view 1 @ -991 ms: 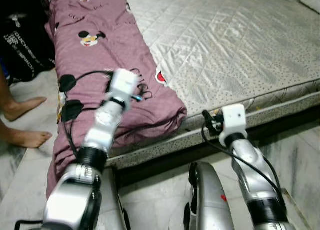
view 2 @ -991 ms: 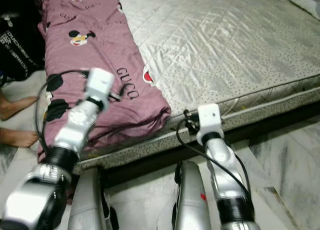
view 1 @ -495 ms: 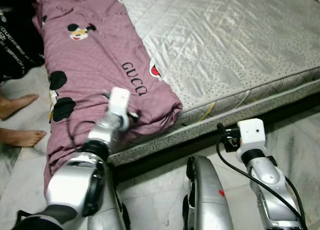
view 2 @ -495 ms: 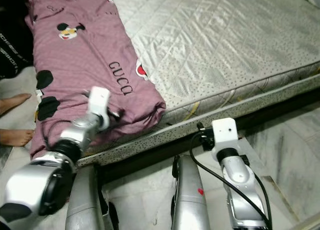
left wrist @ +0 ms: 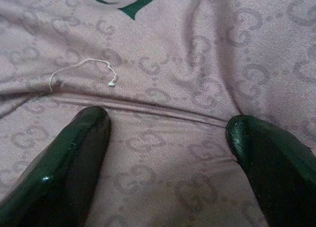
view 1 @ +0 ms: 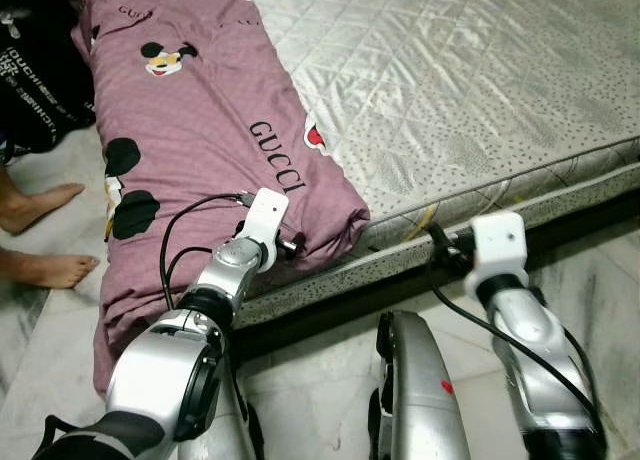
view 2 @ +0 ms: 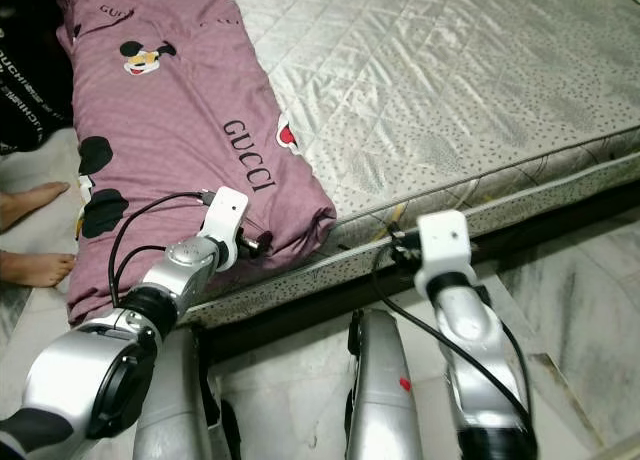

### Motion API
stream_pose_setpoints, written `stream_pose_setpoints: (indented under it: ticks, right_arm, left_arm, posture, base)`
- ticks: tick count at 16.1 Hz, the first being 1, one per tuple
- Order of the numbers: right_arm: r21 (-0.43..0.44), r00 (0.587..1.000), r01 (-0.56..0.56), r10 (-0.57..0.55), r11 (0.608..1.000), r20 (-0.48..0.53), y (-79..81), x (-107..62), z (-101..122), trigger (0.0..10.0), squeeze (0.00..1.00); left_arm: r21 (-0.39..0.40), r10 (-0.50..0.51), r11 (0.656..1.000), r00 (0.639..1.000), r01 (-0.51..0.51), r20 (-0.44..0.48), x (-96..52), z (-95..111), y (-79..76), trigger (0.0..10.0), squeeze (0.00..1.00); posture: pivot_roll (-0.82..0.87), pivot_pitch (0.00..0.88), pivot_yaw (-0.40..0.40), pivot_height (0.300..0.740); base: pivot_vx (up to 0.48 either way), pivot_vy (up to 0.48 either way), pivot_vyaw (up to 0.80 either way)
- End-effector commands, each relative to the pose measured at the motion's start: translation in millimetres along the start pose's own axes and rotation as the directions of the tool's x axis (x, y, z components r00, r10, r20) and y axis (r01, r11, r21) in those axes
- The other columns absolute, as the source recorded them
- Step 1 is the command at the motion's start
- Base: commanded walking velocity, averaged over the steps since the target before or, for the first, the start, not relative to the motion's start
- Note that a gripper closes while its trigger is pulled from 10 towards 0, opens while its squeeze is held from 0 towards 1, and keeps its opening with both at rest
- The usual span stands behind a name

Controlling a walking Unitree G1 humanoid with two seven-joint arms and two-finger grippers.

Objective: Clean up the room

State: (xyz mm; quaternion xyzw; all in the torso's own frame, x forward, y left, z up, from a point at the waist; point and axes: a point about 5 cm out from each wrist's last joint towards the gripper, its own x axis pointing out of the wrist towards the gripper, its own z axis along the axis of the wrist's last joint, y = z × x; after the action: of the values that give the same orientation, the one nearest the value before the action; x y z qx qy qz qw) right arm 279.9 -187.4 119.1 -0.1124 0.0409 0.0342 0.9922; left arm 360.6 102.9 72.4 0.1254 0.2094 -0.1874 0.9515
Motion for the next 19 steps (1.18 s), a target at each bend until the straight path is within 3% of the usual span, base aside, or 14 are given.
stream_pose_setpoints:
  ticks: [1, 4, 6, 8, 11, 12, 13, 15, 19]
  right_arm:
    - [0.014, 1.0, -0.003, 0.003, 1.0, -0.007, 4.8, 3.1, -3.2, 10.0, 0.0]
    - [0.04, 0.999, -0.033, 0.031, 0.999, 0.043, 18.3, 20.3, 8.0, 10.0, 0.0]
    - [0.057, 0.994, -0.062, 0.056, 0.996, 0.089, 30.9, 37.5, 20.4, 10.0, 0.0]
    - [0.072, 0.989, -0.08, 0.07, 0.994, 0.132, 41.3, 51.1, 31.5, 10.0, 0.0]
    - [0.114, 0.981, -0.093, 0.072, 0.989, 0.181, 52.6, 63.6, 44.9, 10.0, 0.0]
    - [0.138, 0.977, -0.101, 0.073, 0.985, 0.198, 55.7, 66.5, 48.4, 10.0, 0.0]
    - [0.167, 0.974, -0.118, 0.081, 0.979, 0.213, 60.2, 69.9, 50.0, 10.0, 0.0]
    - [0.208, 0.972, -0.131, 0.084, 0.969, 0.219, 67.4, 75.9, 50.2, 10.0, 0.0]
    - [0.232, 0.964, -0.11, 0.047, 0.966, 0.26, 67.4, 82.6, 56.8, 10.0, 0.0]
  left_arm:
    - [0.023, 0.025, 0.999, 1.0, -0.025, -0.002, -2.2, -7.5, 3.5, 10.0, 0.0]
    - [0.079, 0.066, 0.994, 0.986, -0.079, 0.152, -6.7, 12.7, 16.9, 10.0, 0.0]
    - [0.157, 0.057, 0.982, 0.962, -0.102, 0.266, -12.0, 30.1, 23.1, 10.0, 0.0]
    - [0.175, 0.078, 0.974, 0.934, -0.147, 0.35, -17.8, 43.6, 29.5, 10.0, 0.0]
    - [0.028, 0.216, 0.965, 0.85, -0.261, 0.48, -40.1, 50.3, 40.9, 10.0, 0.0]
    - [-0.017, 0.298, 0.94, 0.8, -0.339, 0.52, -53.7, 46.7, 46.6, 10.0, 0.0]
    - [-0.086, 0.407, 0.895, 0.723, -0.438, 0.558, -73.8, 36.8, 52.9, 10.0, 0.0]
    - [-0.143, 0.511, 0.833, 0.644, -0.534, 0.57, -97.9, 18.7, 65.4, 10.0, 0.0]
    - [-0.205, 0.585, 0.792, 0.621, -0.575, 0.522, -108.8, 5.5, 82.7, 10.0, 0.0]
  posture:
    - [-0.12, 0.11, 0.047, 0.533]
    - [-0.08, 0.061, 0.042, 0.533]
    - [-0.05, 0.01, 0.042, 0.533]
    - [-0.03, 0.0, 0.043, 0.533]
    - [0.01, 0.0, 0.044, 0.533]
    - [0.03, 0.0, 0.043, 0.533]
    - [0.05, 0.0, 0.035, 0.533]
    - [0.08, 0.0, 0.024, 0.533]
    - [0.1, 0.0, 0.006, 0.533]
  base:
    - [0.0, 0.0, 0.0]
    - [0.0, 0.0, 0.0]
    - [0.0, 0.0, 0.0]
    - [0.0, 0.0, 0.0]
    - [0.0, 0.0, 0.0]
    - [0.0, 0.0, 0.0]
    - [0.0, 0.0, 0.0]
    - [0.0, 0.0, 0.0]
    - [0.0, 0.0, 0.0]
